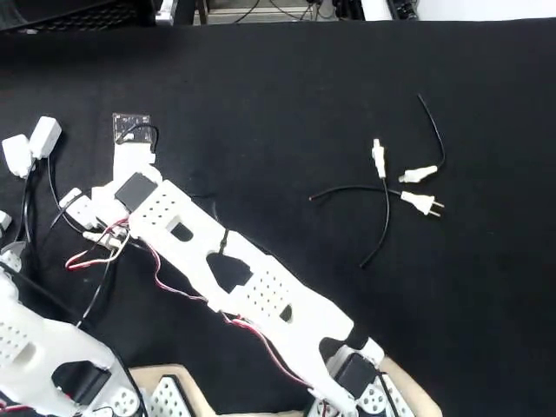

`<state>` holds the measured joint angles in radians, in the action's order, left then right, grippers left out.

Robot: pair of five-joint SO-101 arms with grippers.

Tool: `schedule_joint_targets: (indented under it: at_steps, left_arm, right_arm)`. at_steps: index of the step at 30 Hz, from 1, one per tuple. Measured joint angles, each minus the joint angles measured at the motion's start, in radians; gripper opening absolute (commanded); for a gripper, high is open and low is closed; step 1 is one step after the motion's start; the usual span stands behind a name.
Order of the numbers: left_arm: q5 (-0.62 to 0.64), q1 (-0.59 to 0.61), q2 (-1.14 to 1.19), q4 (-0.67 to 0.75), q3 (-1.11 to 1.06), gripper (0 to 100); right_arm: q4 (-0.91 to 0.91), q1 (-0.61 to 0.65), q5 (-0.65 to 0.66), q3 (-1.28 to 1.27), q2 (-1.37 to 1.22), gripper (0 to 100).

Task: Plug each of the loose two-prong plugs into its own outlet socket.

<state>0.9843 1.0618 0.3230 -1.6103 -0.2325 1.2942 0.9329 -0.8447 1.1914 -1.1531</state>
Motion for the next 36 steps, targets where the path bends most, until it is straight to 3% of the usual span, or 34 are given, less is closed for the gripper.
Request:
schedule_joint_targets:
  at_steps: [18,25,36]
  left_arm:
    - [0.000,0.000,0.000,0.000,0.000,66]
    - [0.000,0.000,0.000,0.000,0.000,66]
    - [0.000,0.000,0.000,0.000,0.000,66]
  right_arm:
    - [0.021,0.002,-0.003,0.350,-0.249,26.5]
    - [0.026,-0.014,-0.006,0.356,-0.253,11.9]
    - [0.026,-0.017,-0.006,0.356,-0.258,10.6]
